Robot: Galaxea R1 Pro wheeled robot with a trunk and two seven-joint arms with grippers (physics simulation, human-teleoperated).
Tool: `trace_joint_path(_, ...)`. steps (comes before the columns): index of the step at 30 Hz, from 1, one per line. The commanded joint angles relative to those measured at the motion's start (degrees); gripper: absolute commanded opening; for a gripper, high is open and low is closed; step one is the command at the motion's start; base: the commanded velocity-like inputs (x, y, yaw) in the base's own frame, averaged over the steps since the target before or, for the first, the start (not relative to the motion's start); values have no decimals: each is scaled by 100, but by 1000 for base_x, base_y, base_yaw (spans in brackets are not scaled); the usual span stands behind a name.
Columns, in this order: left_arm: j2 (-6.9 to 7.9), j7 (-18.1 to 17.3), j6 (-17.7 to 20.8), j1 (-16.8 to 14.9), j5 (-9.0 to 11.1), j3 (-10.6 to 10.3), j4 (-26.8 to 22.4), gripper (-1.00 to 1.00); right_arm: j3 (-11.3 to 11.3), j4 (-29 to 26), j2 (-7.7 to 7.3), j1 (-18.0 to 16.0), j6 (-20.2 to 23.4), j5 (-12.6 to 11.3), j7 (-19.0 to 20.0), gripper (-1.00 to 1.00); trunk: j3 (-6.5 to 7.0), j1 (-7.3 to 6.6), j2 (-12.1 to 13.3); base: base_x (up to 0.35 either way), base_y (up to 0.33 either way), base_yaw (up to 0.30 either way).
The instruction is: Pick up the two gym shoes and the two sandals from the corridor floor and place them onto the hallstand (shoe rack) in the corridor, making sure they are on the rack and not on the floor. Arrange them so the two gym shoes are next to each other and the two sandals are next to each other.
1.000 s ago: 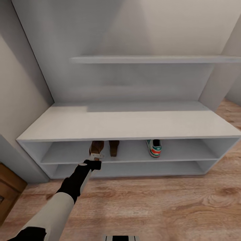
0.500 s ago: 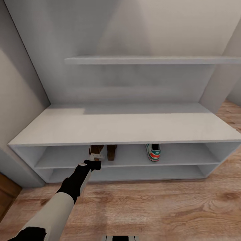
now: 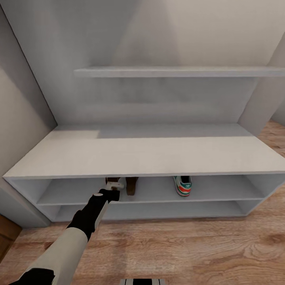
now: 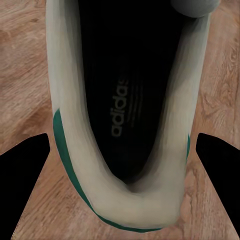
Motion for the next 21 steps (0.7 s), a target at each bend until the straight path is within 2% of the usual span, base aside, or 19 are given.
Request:
trace_joint_path(1,-2,-6,32,-1,-66,-7,-10,-100,4,-9,0,-1,23,-59,-24,-100,-5,0,-2,174,0,0)
trace_joint_path(5,0,-4,32,-1,-67,-7,-16,-100,4,-9,0,-1,22,-59,-24,-100,-5,0,-2,130,0,0)
trace_joint_path(21,-4,-4,25,-1,-63,2,-16,-100,4,-9,0,-1,21,-59,-25,-100,-5,0,-2,25,0,0)
